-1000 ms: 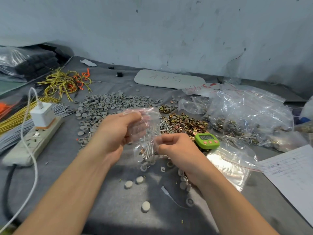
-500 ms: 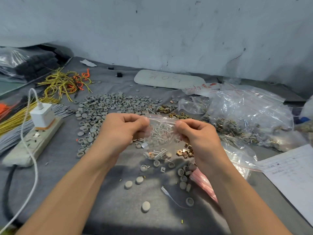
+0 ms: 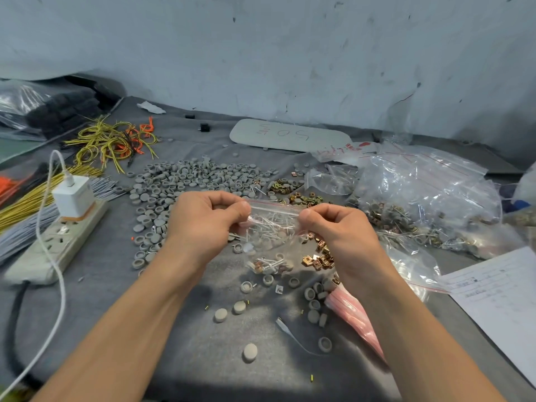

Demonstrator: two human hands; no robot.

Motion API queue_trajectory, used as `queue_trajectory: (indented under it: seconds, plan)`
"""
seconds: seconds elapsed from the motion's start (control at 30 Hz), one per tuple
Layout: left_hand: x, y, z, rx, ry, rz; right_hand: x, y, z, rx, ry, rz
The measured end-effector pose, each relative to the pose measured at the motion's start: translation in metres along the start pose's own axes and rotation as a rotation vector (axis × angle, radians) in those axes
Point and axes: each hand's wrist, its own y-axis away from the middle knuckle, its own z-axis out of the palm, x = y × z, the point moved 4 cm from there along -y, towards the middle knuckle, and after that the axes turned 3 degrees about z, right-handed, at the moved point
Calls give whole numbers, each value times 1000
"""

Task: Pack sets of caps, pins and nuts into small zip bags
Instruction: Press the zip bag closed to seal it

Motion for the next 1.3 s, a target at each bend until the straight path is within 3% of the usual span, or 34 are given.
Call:
queue_trajectory:
  seconds: [0.27, 0.6, 0.83, 1.3]
  plan:
    - [-1, 5, 7, -156, 45, -23, -3, 2, 5, -20, 47, -115]
    - [-7, 2, 11, -47, -2, -64, 1, 6, 13, 52, 45, -98]
    - [-9, 8, 23, -122, 109, -108, -2, 5, 15, 30, 47, -98]
    - [-9, 7, 27, -141, 112, -23, 1, 3, 23, -14, 6, -151]
